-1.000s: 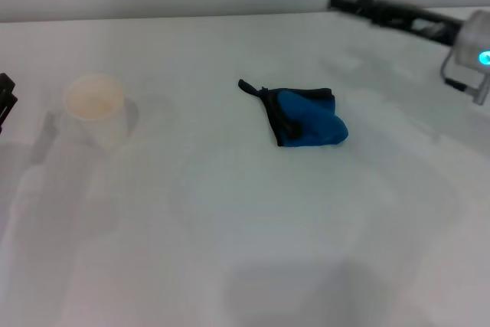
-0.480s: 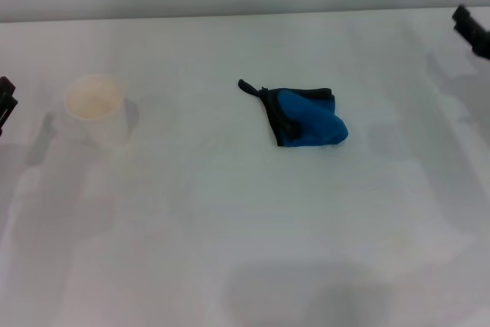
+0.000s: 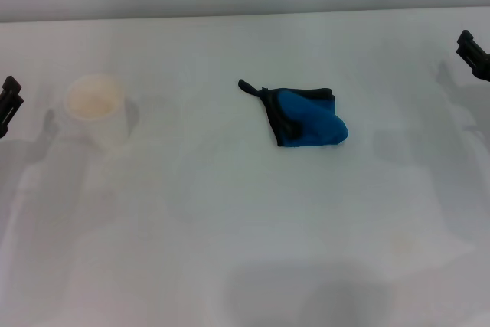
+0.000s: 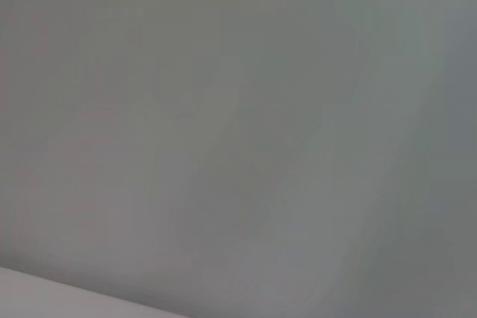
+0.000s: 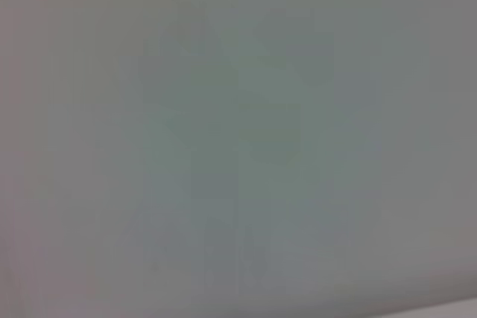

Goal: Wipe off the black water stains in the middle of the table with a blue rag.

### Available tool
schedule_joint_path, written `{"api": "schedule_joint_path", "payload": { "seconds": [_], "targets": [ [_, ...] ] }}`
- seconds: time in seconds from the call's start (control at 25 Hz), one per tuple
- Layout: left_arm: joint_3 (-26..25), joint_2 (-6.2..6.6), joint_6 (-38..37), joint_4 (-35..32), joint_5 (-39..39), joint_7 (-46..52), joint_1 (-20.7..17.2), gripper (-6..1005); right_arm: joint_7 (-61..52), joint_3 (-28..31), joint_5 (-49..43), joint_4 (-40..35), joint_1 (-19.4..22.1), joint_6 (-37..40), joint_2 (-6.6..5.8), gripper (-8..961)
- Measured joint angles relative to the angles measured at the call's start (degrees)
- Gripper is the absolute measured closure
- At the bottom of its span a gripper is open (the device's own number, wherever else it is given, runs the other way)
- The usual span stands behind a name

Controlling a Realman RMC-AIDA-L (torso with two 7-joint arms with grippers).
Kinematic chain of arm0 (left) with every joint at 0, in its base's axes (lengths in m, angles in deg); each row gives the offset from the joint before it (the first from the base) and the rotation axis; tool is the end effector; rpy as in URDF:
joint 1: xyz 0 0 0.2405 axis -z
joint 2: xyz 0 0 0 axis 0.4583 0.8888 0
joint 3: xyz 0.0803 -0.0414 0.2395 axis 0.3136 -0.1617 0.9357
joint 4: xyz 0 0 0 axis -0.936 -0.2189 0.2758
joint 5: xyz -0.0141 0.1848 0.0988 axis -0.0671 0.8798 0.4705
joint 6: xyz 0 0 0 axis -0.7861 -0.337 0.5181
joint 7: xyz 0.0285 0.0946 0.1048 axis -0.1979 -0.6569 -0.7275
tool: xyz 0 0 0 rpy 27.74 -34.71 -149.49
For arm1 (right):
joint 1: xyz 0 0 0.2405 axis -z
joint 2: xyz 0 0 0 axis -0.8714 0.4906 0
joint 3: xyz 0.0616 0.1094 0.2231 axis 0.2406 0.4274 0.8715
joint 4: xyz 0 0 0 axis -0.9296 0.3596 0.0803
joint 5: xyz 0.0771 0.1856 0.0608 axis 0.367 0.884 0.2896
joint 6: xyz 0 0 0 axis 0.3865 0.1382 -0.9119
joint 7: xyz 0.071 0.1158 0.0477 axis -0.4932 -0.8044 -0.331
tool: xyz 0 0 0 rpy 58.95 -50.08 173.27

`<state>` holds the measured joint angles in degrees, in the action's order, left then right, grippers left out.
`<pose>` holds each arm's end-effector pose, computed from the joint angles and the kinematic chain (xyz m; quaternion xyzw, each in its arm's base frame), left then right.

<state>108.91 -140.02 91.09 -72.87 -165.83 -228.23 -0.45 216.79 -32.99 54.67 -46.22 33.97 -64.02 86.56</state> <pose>-0.3511 0.3205 -0.0186 -0.6785 -0.3736 -0.3506 0.5264 0.3951 0.3338 0.0268 -0.6300 0.4006 0.2782 0.6043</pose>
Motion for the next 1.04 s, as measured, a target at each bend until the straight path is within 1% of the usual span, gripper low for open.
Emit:
{"api": "schedule_joint_path", "payload": {
  "seconds": [0.32, 0.52, 1.04],
  "targets": [
    [-0.31, -0.07, 0.08, 0.0, -0.65, 0.07, 0.16, 123, 0.22, 0.52, 0.1, -0.73, -0.64, -0.49, -0.2, 99],
    [-0.35, -0.09, -0.17, -0.08, -1.01, 0.09, 0.75, 123, 0.37, 0.56, 0.14, -0.91, -0.77, -0.29, -0.19, 99],
    [-0.35, -0.08, -0.73, -0.09, -1.15, -0.04, 0.77, 122, 0.4, 0.63, 0.18, -0.48, -0.41, -0.25, -0.08, 99]
  ]
}}
